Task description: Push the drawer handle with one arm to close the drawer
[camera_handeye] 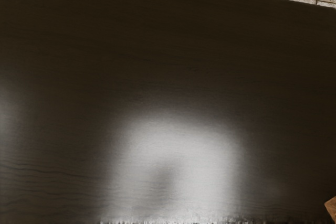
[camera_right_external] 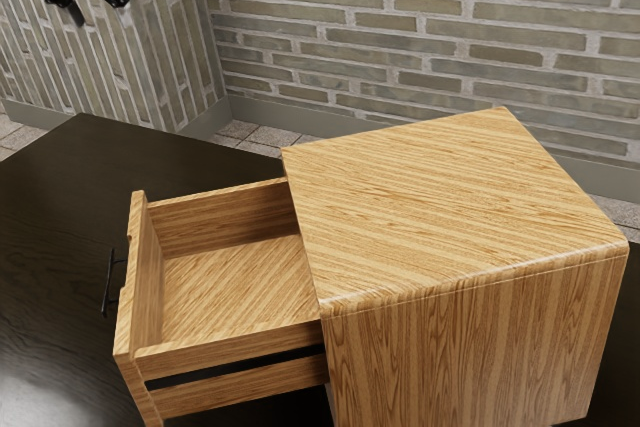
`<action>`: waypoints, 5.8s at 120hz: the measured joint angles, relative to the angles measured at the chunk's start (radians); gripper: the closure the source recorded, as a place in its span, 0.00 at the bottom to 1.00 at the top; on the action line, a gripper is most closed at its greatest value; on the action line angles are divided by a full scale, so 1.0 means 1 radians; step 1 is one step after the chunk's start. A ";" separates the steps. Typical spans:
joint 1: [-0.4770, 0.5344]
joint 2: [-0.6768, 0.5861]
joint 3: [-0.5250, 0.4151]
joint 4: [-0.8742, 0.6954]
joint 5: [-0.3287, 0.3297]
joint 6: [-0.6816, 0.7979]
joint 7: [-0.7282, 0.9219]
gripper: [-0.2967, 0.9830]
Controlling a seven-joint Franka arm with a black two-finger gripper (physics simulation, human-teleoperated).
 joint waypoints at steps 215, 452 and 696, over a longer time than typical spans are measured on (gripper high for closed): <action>-0.143 -1.114 -0.208 -1.534 0.176 0.364 0.695 0.81; -0.171 -0.904 -0.430 -1.452 -0.005 0.534 0.721 0.85; -0.233 -0.754 -0.487 -1.180 -0.014 0.452 0.560 0.39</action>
